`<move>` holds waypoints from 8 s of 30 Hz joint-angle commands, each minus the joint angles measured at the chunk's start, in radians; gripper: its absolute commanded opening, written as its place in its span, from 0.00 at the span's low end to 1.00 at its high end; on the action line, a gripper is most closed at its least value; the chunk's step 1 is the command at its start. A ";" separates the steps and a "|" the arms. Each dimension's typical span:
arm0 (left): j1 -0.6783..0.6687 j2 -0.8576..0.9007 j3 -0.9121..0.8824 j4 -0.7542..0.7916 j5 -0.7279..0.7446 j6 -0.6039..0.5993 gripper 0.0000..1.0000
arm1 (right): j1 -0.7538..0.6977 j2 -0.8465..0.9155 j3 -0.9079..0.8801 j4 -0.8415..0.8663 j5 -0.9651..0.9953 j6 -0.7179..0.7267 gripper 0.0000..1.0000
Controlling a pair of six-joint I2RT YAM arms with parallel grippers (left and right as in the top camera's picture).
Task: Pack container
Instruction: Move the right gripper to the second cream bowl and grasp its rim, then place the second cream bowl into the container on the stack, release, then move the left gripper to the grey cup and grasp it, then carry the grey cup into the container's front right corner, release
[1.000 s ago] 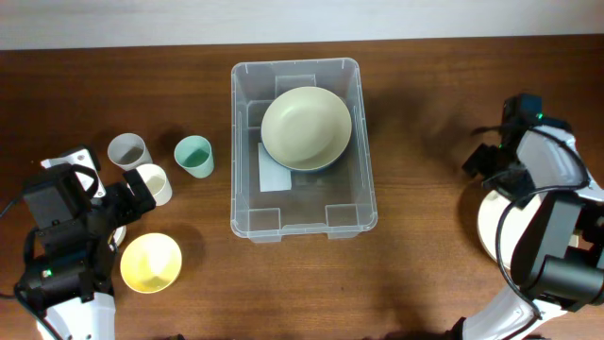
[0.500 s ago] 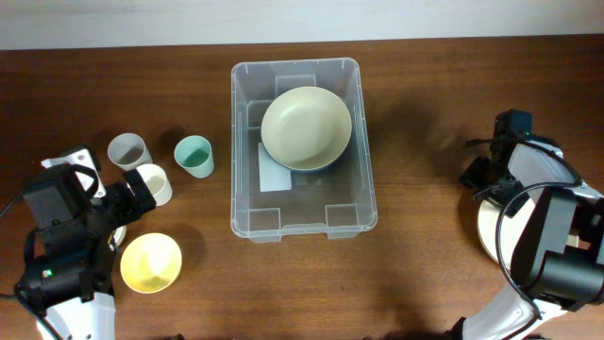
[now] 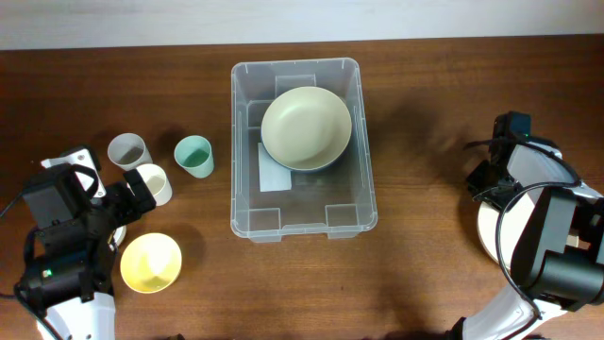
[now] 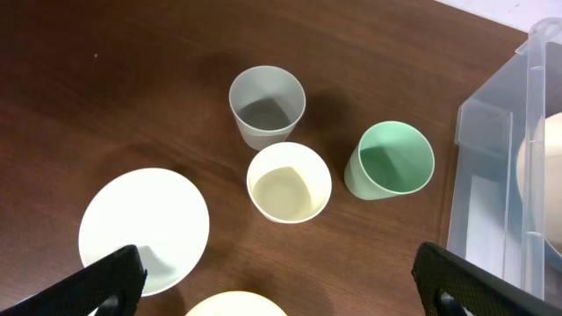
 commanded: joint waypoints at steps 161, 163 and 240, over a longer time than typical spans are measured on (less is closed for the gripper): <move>0.053 1.077 0.578 -0.005 0.053 0.092 0.01 | 0.025 -0.655 0.185 -0.655 -0.201 -0.238 0.99; 0.053 1.077 0.584 -0.004 0.052 0.092 0.01 | 0.025 -0.655 0.185 -0.655 -0.201 -0.238 0.99; -0.974 1.176 1.017 -0.625 0.036 -0.203 0.57 | 0.023 -0.655 0.185 -0.663 -0.201 -0.238 0.99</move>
